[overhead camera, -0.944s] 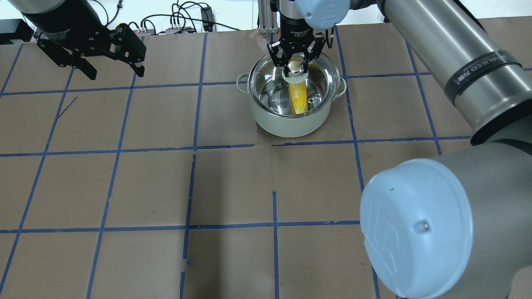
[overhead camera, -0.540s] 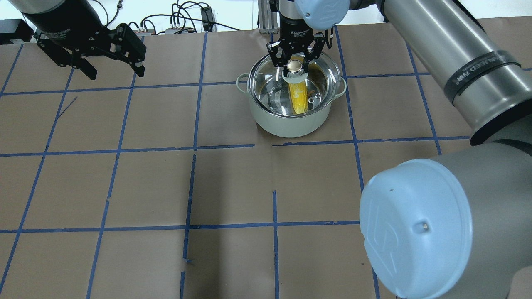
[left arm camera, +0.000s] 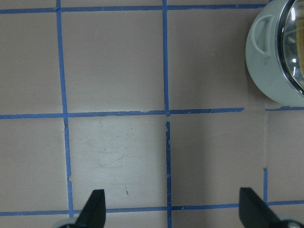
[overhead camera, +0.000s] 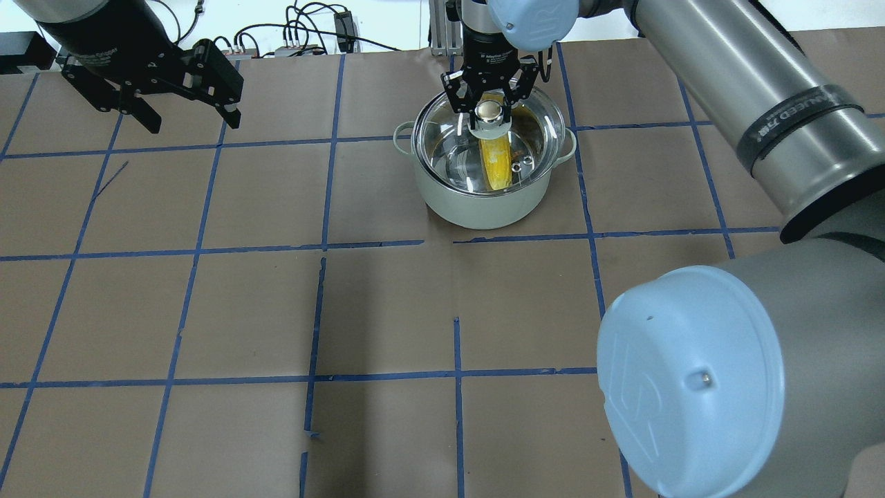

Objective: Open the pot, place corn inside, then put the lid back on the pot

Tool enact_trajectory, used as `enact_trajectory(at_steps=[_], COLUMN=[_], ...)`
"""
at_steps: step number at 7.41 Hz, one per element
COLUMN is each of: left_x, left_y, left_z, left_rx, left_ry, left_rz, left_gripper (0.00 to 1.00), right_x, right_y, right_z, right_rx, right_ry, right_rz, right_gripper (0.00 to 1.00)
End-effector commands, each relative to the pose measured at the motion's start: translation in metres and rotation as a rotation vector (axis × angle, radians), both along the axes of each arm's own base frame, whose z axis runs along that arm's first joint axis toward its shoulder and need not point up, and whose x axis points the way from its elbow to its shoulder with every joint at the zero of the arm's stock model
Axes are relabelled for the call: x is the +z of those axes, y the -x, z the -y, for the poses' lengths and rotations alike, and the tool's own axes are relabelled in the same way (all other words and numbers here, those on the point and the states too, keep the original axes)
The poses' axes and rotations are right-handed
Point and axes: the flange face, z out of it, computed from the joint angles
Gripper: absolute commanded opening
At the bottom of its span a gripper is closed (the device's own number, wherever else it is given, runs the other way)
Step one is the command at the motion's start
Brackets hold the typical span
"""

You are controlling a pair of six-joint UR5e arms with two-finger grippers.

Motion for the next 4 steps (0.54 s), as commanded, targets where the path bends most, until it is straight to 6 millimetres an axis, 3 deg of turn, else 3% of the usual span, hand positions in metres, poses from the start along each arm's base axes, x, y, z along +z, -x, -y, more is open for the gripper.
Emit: enact_trajectory(at_steps=[1, 4], left_x=[-0.0002, -0.0002], left_y=[0.0, 0.0], left_z=[0.0001, 0.0001], left_rx=[0.0, 0.0], left_ry=[-0.001, -0.001], left_rz=[0.0, 0.0], left_gripper=[1.0, 1.0], right_x=[0.0008, 0.002], right_y=[-0.0003, -0.0008], right_z=[0.0, -0.0002], right_rx=[-0.008, -0.011], right_ry=[0.001, -0.002], right_rz=[0.003, 0.019], right_gripper=[0.52, 0.52])
